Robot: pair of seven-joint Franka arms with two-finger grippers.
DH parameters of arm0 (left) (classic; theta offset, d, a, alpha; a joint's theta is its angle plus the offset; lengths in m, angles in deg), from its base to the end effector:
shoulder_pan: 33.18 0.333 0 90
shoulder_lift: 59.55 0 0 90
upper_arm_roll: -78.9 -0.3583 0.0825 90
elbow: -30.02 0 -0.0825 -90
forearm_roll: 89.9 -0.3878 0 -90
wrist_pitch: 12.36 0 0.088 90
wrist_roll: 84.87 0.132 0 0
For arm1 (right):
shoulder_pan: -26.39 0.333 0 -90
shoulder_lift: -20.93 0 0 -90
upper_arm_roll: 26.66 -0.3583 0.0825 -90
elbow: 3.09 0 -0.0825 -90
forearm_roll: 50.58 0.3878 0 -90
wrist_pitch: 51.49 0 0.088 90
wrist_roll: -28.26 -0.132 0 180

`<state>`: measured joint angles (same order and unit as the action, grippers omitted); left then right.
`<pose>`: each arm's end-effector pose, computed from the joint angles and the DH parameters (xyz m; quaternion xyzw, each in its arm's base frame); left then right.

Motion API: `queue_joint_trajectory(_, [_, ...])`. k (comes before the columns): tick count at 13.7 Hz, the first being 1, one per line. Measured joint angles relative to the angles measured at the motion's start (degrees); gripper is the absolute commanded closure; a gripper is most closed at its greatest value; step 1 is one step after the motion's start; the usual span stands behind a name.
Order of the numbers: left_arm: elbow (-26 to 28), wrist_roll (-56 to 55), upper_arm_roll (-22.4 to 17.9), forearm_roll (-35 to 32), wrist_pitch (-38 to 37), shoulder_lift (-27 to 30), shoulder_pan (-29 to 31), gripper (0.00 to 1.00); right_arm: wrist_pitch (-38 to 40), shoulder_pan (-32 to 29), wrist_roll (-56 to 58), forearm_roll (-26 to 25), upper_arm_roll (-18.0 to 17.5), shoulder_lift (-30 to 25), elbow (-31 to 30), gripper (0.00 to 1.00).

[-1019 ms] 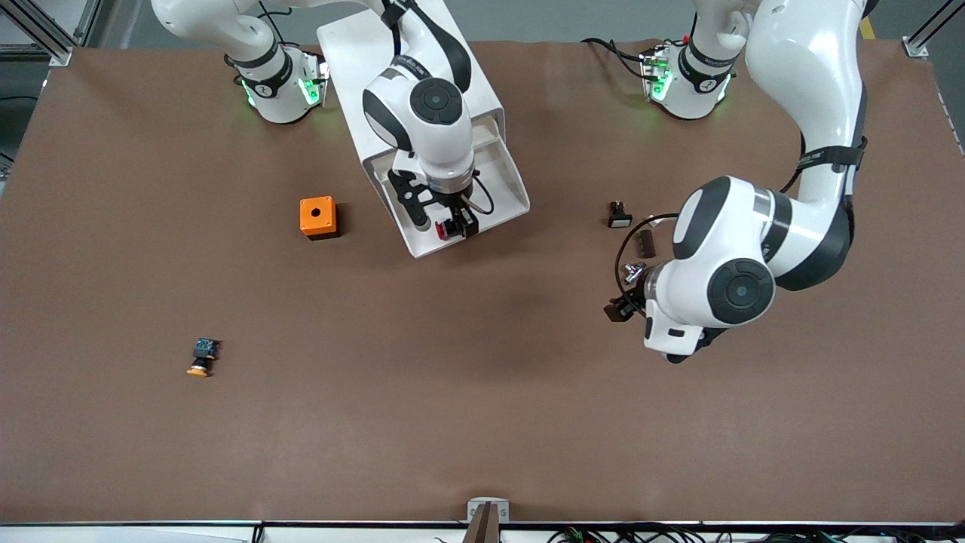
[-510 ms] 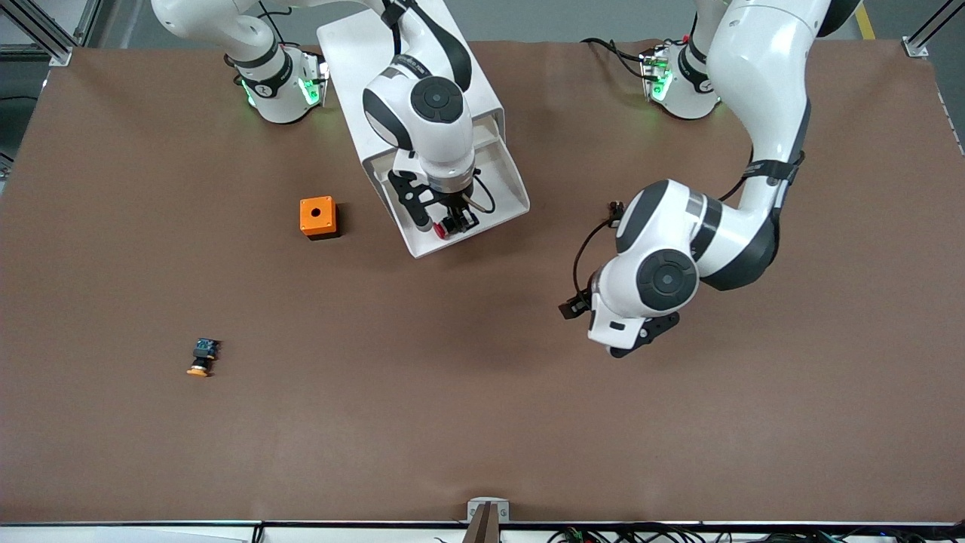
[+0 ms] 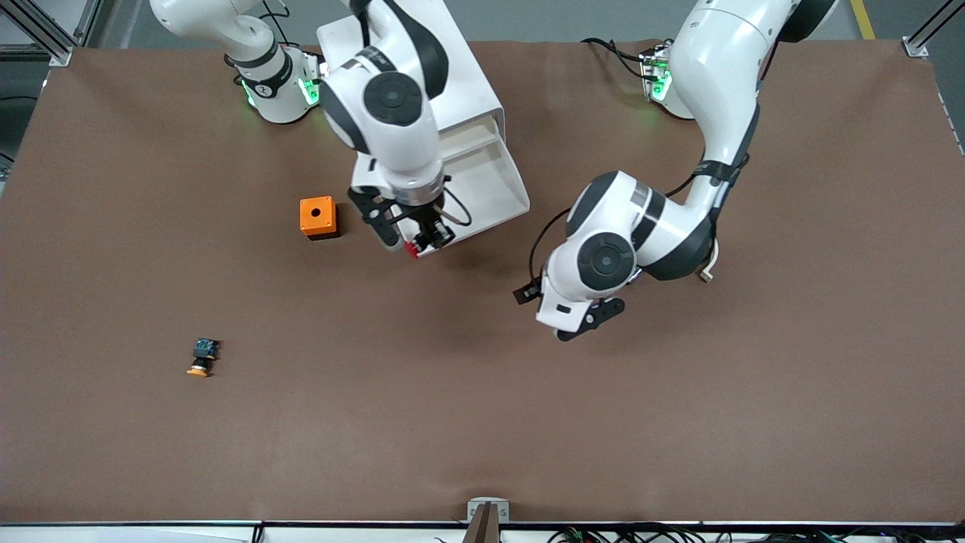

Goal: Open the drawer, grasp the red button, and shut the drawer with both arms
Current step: 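Lift the red button out with the right gripper while the left gripper approaches, then carry the red button toward the yellow button while the left gripper pushes drawer shut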

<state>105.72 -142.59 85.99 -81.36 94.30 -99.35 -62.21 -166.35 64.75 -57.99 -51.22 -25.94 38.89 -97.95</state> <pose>0.6055 -0.4351 0.3241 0.9658 0.2227 -0.1311 0.0207 0.5314 0.4097 0.4453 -0.9123 0.4091 -0.0146 0.0124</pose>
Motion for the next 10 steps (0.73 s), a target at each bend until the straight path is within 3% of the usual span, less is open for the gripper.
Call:
queue_joint_trajectory(3, [0.26, -0.36, 0.10, 0.04, 1.24, -0.22, -3.17, 0.00, 2.38, -7.43, 19.58, 4.85, 0.26, -1.71, 0.59, 1.00])
queue_joint_trajectory(10, [1.41, -4.05, 0.06, 0.04, 3.34, -1.55, -9.51, 0.00, 5.97, -24.35, 56.05, 5.79, 0.58, -1.55, 0.91, 1.00])
